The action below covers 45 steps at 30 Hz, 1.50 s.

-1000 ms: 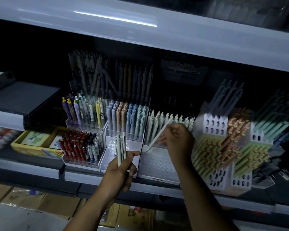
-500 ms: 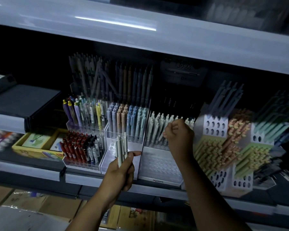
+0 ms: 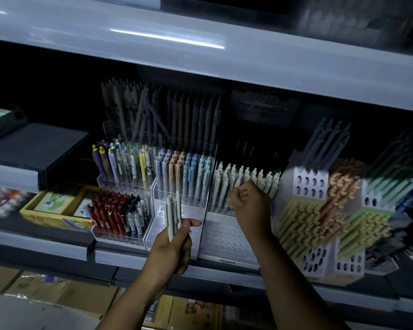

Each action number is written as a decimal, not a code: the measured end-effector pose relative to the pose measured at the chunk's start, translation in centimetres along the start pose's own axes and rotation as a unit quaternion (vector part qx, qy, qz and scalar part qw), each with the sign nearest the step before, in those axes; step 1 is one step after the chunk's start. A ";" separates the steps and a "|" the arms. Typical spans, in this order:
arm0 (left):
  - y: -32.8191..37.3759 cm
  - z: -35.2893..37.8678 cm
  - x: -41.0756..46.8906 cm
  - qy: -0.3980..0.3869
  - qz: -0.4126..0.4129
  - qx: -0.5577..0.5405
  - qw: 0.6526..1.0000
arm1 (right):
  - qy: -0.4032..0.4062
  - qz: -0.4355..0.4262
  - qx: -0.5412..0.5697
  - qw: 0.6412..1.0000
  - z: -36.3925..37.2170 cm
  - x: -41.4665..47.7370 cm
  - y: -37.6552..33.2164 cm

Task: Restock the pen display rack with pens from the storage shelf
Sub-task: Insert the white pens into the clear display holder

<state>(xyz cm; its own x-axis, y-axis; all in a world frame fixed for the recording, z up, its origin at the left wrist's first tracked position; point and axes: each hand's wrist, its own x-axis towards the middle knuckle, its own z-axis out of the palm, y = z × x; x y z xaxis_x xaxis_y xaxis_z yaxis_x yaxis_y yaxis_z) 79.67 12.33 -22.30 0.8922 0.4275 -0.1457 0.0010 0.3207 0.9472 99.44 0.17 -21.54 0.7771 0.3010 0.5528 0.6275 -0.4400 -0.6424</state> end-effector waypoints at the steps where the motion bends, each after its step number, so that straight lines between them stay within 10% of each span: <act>1: 0.0 0.0 0.0 -0.001 0.002 0.001 1.000 | -0.002 0.008 0.007 1.000 0.2 -0.1 0.1; 22: 0.1 0.4 0.2 0.012 0.001 0.028 1.000 | -0.067 0.004 -0.088 0.994 -0.3 0.3 -0.2; 33: 0.2 1.1 0.1 0.000 -0.011 0.025 1.000 | -0.221 0.152 0.187 0.945 -1.9 -4.0 -6.3; 45: 0.2 1.8 -0.6 -0.028 -0.039 0.083 0.995 | -0.230 0.127 0.221 0.939 -2.2 -4.8 -7.1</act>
<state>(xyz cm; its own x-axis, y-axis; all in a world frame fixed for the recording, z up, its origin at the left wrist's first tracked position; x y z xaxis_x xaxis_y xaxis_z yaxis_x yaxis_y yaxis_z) 79.89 10.62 -21.53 0.9101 0.3582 -0.2084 0.1411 0.2050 0.9685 91.14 -0.01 -18.51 0.7806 0.6115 0.1290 0.2987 -0.1837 -0.9365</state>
